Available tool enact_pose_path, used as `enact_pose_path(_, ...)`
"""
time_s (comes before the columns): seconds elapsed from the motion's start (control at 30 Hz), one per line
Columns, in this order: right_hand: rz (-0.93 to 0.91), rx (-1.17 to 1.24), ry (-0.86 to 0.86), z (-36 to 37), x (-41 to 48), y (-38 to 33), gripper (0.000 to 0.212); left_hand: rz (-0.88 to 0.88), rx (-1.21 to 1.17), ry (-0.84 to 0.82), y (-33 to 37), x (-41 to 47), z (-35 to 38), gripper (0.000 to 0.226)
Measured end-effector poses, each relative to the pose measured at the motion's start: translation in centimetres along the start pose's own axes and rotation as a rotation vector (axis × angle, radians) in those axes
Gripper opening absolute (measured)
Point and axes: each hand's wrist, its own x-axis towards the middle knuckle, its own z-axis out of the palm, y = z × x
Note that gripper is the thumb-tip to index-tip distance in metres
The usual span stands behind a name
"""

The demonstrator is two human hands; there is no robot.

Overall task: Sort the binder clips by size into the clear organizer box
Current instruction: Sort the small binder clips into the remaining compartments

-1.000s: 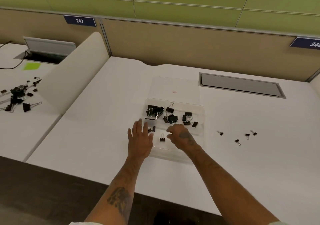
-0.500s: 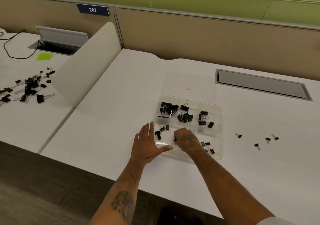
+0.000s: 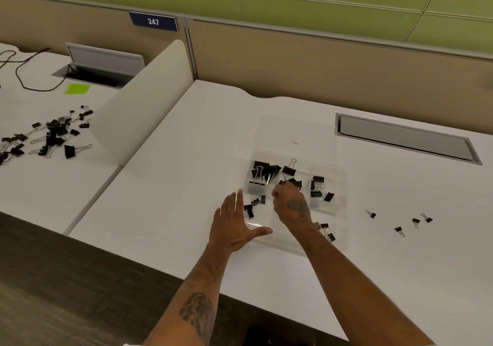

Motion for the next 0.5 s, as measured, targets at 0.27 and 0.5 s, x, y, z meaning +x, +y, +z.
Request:
enact_pose_path(0.27,0.083,0.0,-0.265,1.6,-1.4,3.4,0.04,0.017,-0.015,0.009,-0.3,0.1,0.2,0.139)
enact_pose_path(0.5,-0.079,-0.214,-0.296,2.7,-1.1,3.3,0.019,0.028,-0.005,0.015,-0.2,0.1,0.3,0.138)
